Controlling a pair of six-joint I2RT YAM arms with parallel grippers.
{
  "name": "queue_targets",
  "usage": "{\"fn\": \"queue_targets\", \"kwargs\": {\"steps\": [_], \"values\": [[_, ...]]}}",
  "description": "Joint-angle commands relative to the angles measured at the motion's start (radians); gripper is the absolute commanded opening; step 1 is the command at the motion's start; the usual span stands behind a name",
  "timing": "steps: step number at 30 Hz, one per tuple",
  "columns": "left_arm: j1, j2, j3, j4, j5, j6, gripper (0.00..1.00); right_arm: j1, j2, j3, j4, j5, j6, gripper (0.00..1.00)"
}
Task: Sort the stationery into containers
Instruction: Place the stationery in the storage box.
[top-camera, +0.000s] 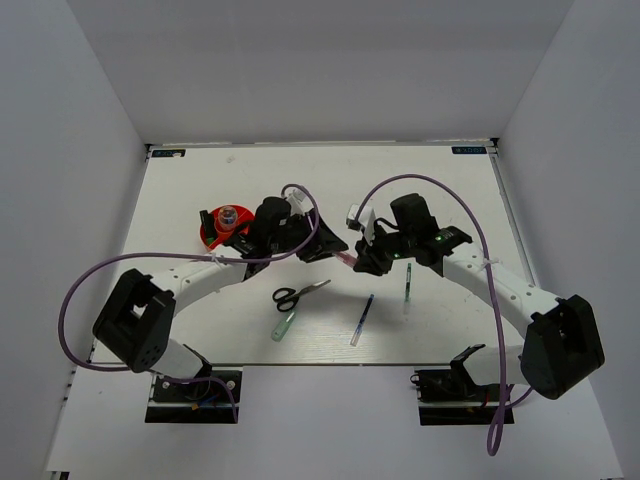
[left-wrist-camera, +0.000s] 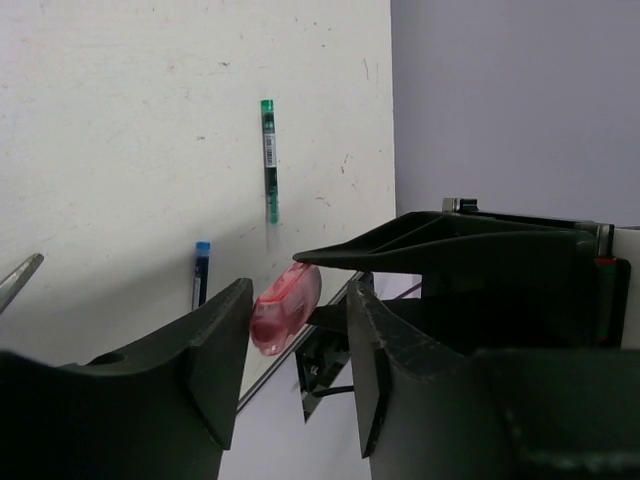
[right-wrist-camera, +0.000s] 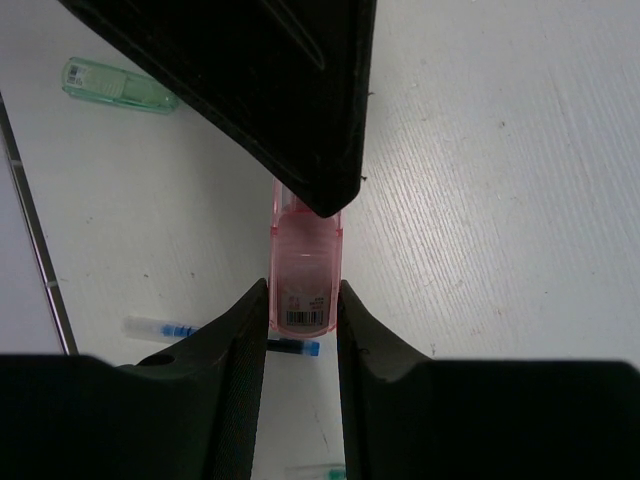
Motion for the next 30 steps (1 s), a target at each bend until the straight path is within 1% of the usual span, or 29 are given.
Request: {"fn": "queue_targets", "kwargs": {"steps": [1, 7, 10, 11, 16, 17, 18, 23, 24, 25, 26, 27, 28, 29, 30], "values": [[-0.004, 0.003, 0.043, 0.002, -0.008, 0.008, 0.52, 0.007, -0.023, -0.007, 0.034, -0.006, 0.008, 0.0], [-0.006, 0.007, 0.042, -0.018, -0.005, 0.009, 0.49, 0.008, -0.02, -0.011, 0.038, -0.001, 0.006, 0.0], [-0.007, 0.012, 0.036, -0.018, 0.001, 0.008, 0.44, 0.007, -0.017, -0.008, 0.038, 0.001, 0.006, 0.0], [-0.01, 0.013, 0.036, -0.018, 0.001, 0.008, 0.39, 0.007, -0.015, -0.011, 0.037, 0.004, 0.006, 0.0], [-0.012, 0.024, 0.049, -0.026, 0.012, 0.006, 0.35, 0.009, -0.007, -0.008, 0.037, 0.002, 0.008, 0.0], [-0.011, 0.029, 0.054, -0.026, 0.012, 0.006, 0.3, 0.011, -0.009, -0.008, 0.038, 0.002, 0.008, 0.0], [-0.017, 0.03, 0.055, -0.029, 0.011, 0.006, 0.27, 0.008, -0.007, -0.01, 0.038, 0.002, 0.006, 0.0], [-0.021, 0.046, 0.075, -0.038, 0.023, 0.006, 0.13, 0.011, -0.011, -0.011, 0.037, 0.002, 0.009, 0.0], [-0.023, 0.049, 0.077, -0.04, 0.023, 0.008, 0.06, 0.011, -0.011, -0.008, 0.037, 0.004, 0.008, 0.03], [-0.024, 0.047, 0.081, -0.047, 0.023, 0.009, 0.01, 0.004, -0.009, -0.01, 0.037, 0.001, 0.005, 0.23], [-0.024, 0.046, 0.088, -0.055, 0.021, 0.012, 0.0, 0.007, -0.014, -0.011, 0.037, 0.001, 0.008, 0.33], [-0.023, 0.046, 0.089, -0.058, 0.023, 0.016, 0.0, 0.009, -0.014, -0.011, 0.035, 0.002, 0.008, 0.47], [-0.026, 0.04, 0.091, -0.063, 0.021, 0.02, 0.0, 0.012, -0.012, -0.014, 0.04, 0.007, 0.008, 0.76], [-0.024, 0.039, 0.092, -0.073, 0.02, 0.022, 0.0, 0.008, -0.021, -0.017, 0.032, 0.008, 0.009, 0.9], [-0.023, 0.032, 0.098, -0.078, 0.017, 0.031, 0.0, 0.009, -0.021, -0.017, 0.046, 0.014, 0.012, 0.9]]}}
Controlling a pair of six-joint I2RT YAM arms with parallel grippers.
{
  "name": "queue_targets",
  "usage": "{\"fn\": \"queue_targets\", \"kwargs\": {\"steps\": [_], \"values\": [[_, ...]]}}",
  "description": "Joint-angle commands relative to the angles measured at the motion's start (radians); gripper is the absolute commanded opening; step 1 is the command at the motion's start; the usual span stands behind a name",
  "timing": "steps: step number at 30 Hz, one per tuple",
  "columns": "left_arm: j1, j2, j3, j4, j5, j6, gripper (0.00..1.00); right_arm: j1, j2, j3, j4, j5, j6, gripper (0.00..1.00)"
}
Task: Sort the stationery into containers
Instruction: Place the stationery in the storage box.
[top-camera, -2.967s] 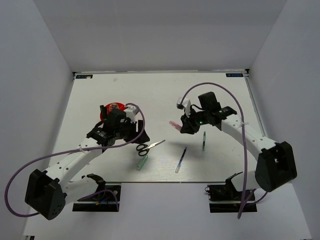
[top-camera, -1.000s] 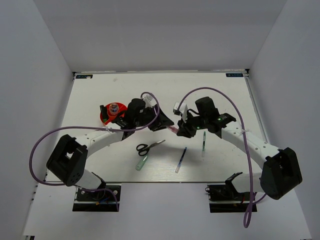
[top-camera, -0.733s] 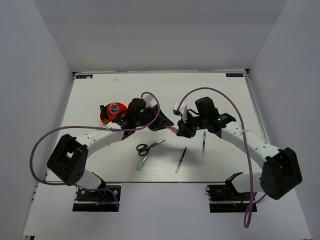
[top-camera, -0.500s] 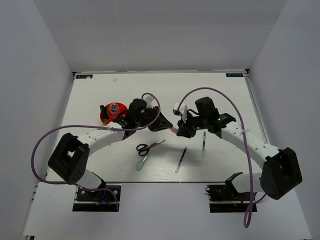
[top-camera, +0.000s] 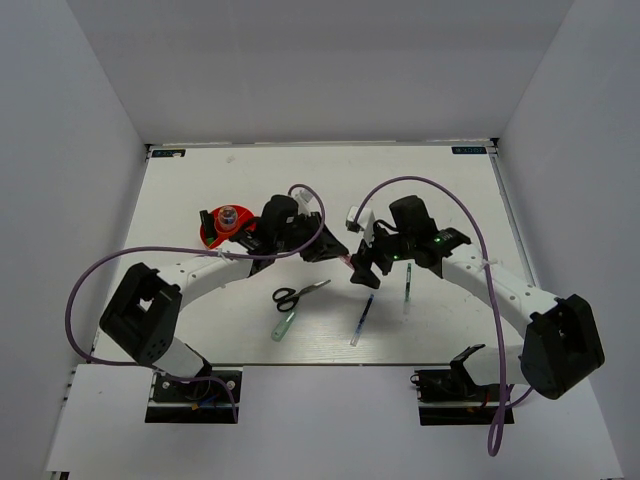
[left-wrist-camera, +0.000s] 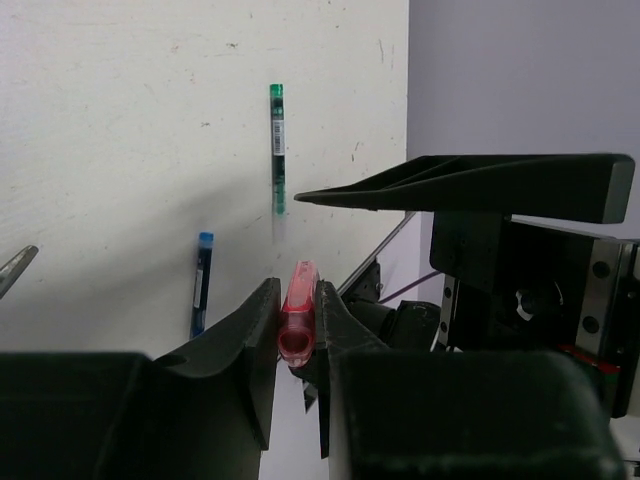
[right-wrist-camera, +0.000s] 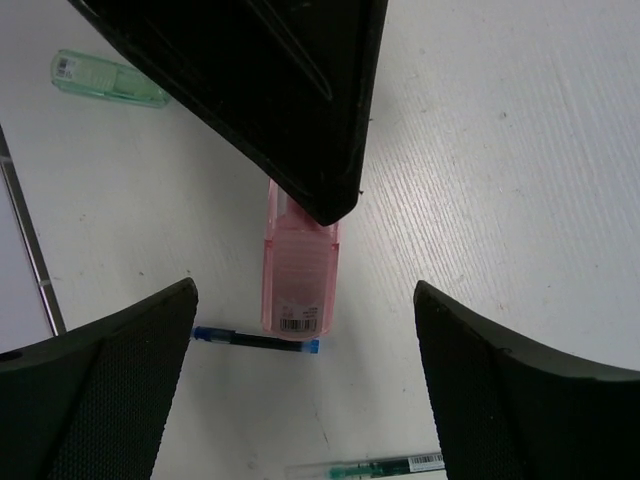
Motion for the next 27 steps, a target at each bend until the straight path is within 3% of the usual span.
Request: {"fn": "queue_targets", "kwargs": {"steps": [1, 9, 13, 20, 22, 24, 25, 26, 27], "values": [[-0.009, -0.024, 0.048, -0.029, 0.005, 0.032, 0.0, 0.004, -0.029, -0.01, 0.04, 0.007, 0.005, 0.9], [0.041, -0.136, 0.144, -0.292, -0.06, 0.172, 0.0, -0.007, -0.091, -0.021, 0.018, 0.022, -0.004, 0.9], [0.104, -0.214, 0.227, -0.469, -0.17, 0.259, 0.0, -0.007, -0.115, -0.025, -0.015, 0.021, -0.026, 0.9], [0.293, -0.221, 0.435, -0.763, -0.287, 0.472, 0.0, -0.007, -0.114, -0.028, -0.055, 0.025, -0.056, 0.9], [0.342, -0.196, 0.481, -0.818, -0.285, 0.532, 0.0, -0.007, -0.109, -0.025, -0.059, 0.018, -0.059, 0.79], [0.4, -0.15, 0.538, -0.848, -0.27, 0.549, 0.0, -0.008, -0.101, -0.015, -0.076, 0.007, -0.068, 0.61], [0.416, -0.139, 0.558, -0.872, -0.265, 0.569, 0.0, -0.008, -0.098, -0.013, -0.078, 0.002, -0.072, 0.29], [0.428, -0.094, 0.613, -0.88, -0.253, 0.589, 0.0, -0.005, -0.097, -0.011, -0.079, 0.001, -0.072, 0.1], [0.452, -0.078, 0.629, -0.895, -0.25, 0.597, 0.0, -0.007, -0.095, -0.011, -0.081, 0.002, -0.072, 0.0]]}}
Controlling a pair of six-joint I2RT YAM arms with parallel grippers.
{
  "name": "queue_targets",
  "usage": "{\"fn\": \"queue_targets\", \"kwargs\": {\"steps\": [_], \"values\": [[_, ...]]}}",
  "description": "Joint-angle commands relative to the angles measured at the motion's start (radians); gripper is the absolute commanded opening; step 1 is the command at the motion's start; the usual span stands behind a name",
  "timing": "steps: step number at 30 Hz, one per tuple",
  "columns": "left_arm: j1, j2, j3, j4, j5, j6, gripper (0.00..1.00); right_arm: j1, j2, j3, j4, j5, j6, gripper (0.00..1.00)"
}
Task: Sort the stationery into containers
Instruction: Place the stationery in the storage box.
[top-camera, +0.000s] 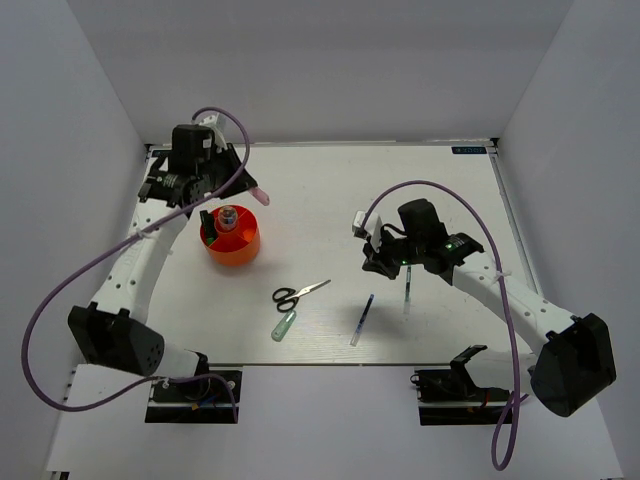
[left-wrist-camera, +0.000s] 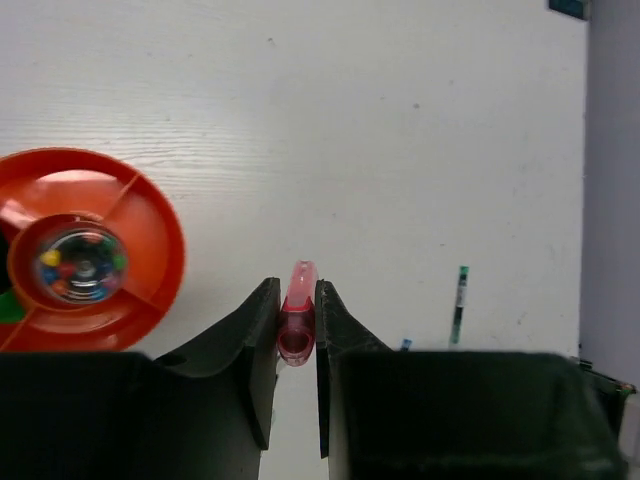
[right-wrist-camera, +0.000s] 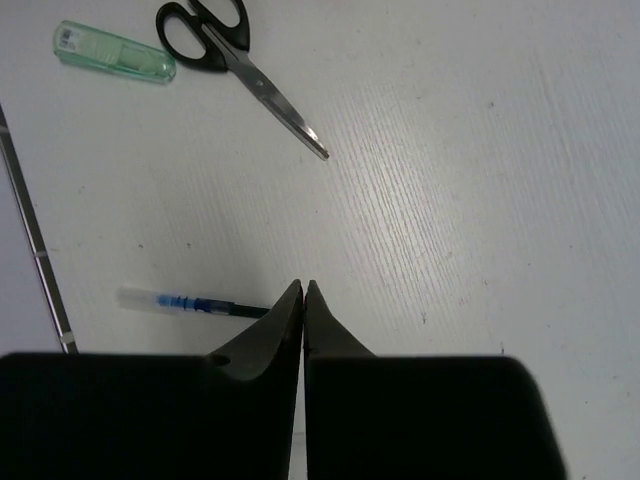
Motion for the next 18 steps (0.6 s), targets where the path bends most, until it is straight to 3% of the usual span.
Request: {"fn": "queue_targets", "kwargs": {"steps": [1, 7, 18], "values": [[0.045, 0.089, 0.114, -0.112, 0.002, 0.112, 0.0, -0.002, 0.002, 0.008, -0.015, -0.014, -0.015, 0.0], [0.096, 0.177, 0.134, -0.075, -0.004, 0.14, 0.0, -0.004, -0.007, 0.0, -0.006, 0.003, -0.018, 0.0], [0.105, 0.336, 0.205, -0.075, -0.14, 0.25, 0.0, -0.004, -0.03, -0.015, 0.009, 0.021, -0.025, 0.0]]}}
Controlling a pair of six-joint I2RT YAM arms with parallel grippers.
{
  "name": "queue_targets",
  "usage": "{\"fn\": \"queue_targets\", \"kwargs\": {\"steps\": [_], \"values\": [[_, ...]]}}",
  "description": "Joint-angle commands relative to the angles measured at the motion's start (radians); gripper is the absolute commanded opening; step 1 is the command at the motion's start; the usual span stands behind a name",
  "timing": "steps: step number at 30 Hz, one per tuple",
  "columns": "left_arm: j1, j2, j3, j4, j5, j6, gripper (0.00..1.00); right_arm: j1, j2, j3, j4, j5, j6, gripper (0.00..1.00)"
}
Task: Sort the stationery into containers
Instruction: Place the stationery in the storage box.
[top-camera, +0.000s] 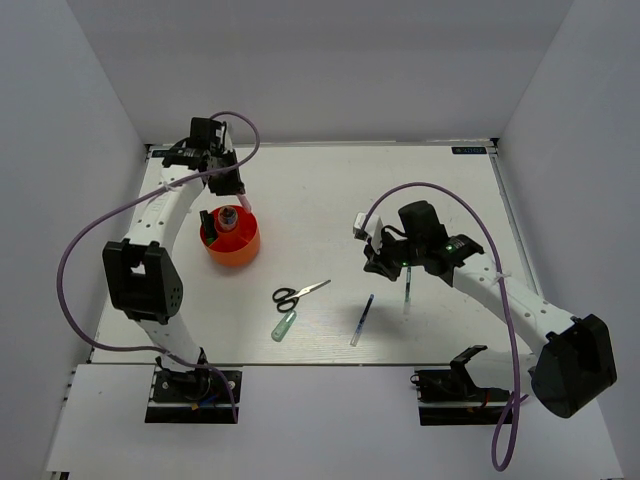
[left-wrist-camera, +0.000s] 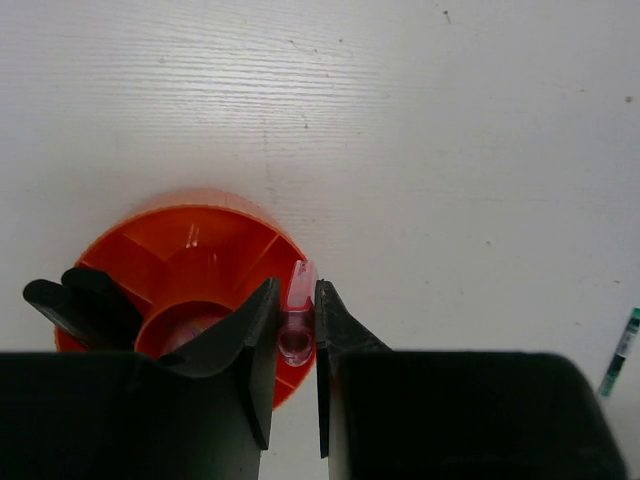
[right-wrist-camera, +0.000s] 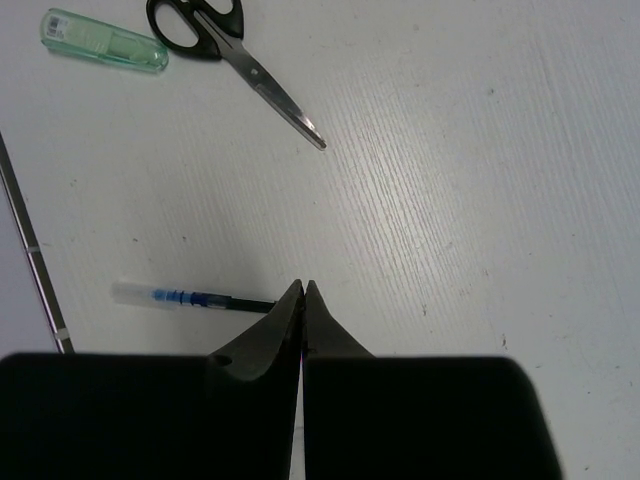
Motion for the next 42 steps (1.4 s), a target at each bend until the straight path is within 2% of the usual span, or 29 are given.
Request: {"fn": "queue_targets", "kwargs": {"steps": [1, 30, 32, 39, 42], "values": [[0.006, 0.001, 0.067, 0.0, -0.062, 0.053, 0.0, -0.005, -0.025, -0.006, 0.009, 0.01, -0.019, 0.0], [0.049, 0.084, 0.107, -0.063, -0.092, 0.157, 0.0, -0.004, -0.008, -0.01, 0.023, 0.041, -0.019, 0.0], [0.051, 0.083, 0.107, -0.063, -0.093, 0.162, 0.04, -0.005, -0.008, -0.016, 0.025, 0.046, -0.021, 0.0], [0.057, 0.081, 0.095, -0.066, -0.095, 0.169, 0.05, -0.004, -0.01, -0.014, 0.023, 0.047, -0.021, 0.0], [0.062, 0.086, 0.094, -0.069, -0.092, 0.166, 0.11, -0.004, -0.013, -0.012, 0.025, 0.049, -0.022, 0.0]]}}
